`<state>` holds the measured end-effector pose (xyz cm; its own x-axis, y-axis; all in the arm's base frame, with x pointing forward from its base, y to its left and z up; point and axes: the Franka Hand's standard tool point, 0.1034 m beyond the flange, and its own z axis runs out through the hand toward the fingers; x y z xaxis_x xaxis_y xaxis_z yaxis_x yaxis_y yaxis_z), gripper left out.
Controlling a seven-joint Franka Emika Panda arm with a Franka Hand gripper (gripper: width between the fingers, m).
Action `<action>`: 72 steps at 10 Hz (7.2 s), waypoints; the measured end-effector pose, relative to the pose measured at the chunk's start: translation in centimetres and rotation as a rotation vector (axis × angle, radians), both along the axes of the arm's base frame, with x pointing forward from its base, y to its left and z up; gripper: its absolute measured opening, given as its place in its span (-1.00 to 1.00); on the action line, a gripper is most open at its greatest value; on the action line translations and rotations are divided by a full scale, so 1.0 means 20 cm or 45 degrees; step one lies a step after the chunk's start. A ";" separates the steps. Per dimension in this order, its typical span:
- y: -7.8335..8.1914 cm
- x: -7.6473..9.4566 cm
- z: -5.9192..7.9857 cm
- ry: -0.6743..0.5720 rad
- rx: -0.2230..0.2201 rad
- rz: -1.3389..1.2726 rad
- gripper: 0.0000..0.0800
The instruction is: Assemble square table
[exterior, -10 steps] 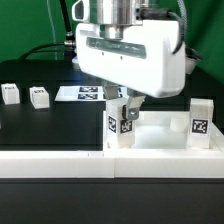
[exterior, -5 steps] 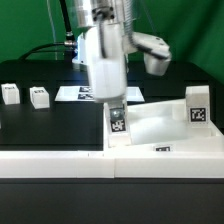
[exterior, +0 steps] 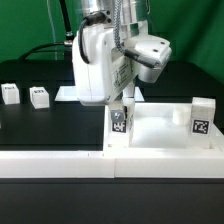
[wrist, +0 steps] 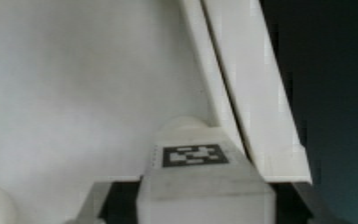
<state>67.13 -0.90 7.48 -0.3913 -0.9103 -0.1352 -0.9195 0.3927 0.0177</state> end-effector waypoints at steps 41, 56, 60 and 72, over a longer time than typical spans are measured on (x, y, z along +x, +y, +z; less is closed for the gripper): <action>0.29 -0.61 -0.23 -0.060 -0.113 0.321 0.62; 0.31 -0.67 -0.30 0.055 -0.070 0.363 -0.83; 0.31 -0.67 -0.30 0.055 -0.070 0.364 -0.83; -0.17 -0.85 -0.23 -0.122 -0.189 1.541 -0.84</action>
Offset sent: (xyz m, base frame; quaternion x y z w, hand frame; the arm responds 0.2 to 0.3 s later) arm 0.0000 0.0000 0.0000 0.0000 0.0000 0.0000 1.0000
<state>50.23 -4.37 2.89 0.7246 -0.6888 0.0194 -0.6878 -0.7247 -0.0421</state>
